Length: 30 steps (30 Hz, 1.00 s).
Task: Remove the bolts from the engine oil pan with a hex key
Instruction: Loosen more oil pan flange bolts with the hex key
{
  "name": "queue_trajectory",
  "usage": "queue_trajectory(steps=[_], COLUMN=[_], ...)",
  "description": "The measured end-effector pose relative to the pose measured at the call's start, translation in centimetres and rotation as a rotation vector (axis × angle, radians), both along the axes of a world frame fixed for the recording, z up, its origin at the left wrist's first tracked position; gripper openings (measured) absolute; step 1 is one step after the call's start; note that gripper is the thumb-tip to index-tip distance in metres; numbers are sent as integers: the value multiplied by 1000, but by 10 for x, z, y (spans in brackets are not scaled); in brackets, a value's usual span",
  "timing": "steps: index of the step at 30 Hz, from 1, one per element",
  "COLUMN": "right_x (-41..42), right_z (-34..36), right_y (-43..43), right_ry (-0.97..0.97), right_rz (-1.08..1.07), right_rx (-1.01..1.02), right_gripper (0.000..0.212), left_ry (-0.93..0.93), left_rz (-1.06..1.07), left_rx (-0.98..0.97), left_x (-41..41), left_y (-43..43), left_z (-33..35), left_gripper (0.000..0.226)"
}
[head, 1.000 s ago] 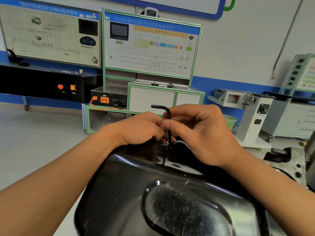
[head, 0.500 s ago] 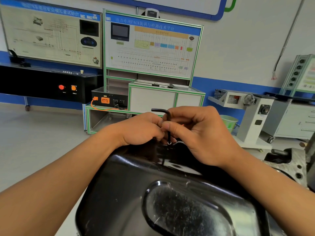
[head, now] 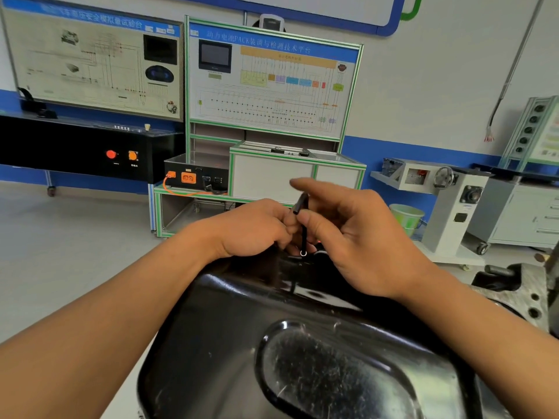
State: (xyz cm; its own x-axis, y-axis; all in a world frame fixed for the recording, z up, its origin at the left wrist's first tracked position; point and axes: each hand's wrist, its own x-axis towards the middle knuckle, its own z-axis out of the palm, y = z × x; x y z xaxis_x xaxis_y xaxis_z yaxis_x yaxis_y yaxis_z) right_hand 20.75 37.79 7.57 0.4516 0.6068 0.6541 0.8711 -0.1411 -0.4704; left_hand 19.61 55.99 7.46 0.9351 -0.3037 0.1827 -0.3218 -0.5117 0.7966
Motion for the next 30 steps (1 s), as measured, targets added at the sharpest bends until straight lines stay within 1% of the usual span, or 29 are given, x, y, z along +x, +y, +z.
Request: queue_trajectory(steps=[1, 3, 5, 7, 8, 9, 10, 11, 13, 16, 19, 21, 22, 23, 25, 27, 30], right_x=[0, -1, -2, -3, -3, -3, -3, -2, -1, 2, 4, 3, 2, 1, 0, 0, 0], right_z=[0, 1, 2, 3, 4, 4, 5, 5, 5, 5, 6, 6, 6, 5, 5, 6, 5], right_y=[1, 2, 2, 1, 0, -1, -1, -1, 0, 0, 0, 3, 4, 5, 7, 6, 6], right_ry=[30, 96, 87, 58, 53, 50, 40, 30, 30, 69, 15, 1, -5, -3, 46, 139, 281], right_rz=[0, 19, 16, 2, -5, -18, -40, -56, -49, -25, -46, -55, -70, -84, -89, -65, -56], right_rx=[6, 16, 21, 33, 40, 39, 29, 20, 19, 35, 102, 167, 193, 215, 261, 294, 293], right_gripper=[29, 19, 11, 12, 11, 10, 13, 16, 19, 20, 10, 3, 6, 10, 14, 17, 31], left_ry=[-7, -23, -43, -56, -72, -98, -127, -158, -207, -241, -275, -309, -325, -337, -353, -363, -359], left_rz=[-1, 8, 20, 1, -9, -15, -13, -10, -5, 11, 20, 47, 69, 91, 121, 143, 179], left_rx=[5, 25, 70, 84, 79, 78, 81, 86, 101, 148, 184, 192, 196, 198, 190, 202, 222], left_x=[0, 1, 0, -1, -2, -4, -5, -5, -5, -8, -10, -12, -12, -12, -10, -8, -5], left_y=[0, 1, 2, 3, 4, 3, 3, 3, 3, 2, -2, -4, -5, -5, -6, -6, -6], left_z=[0, -1, 0, 1, 0, 0, 1, 1, 1, 2, 2, 4, 4, 5, 3, 2, 1], left_gripper=[33, 27, 23, 31, 28, 20, 11, 8, 12, 5, 9, 29, 37, 39, 32, 27, 28])
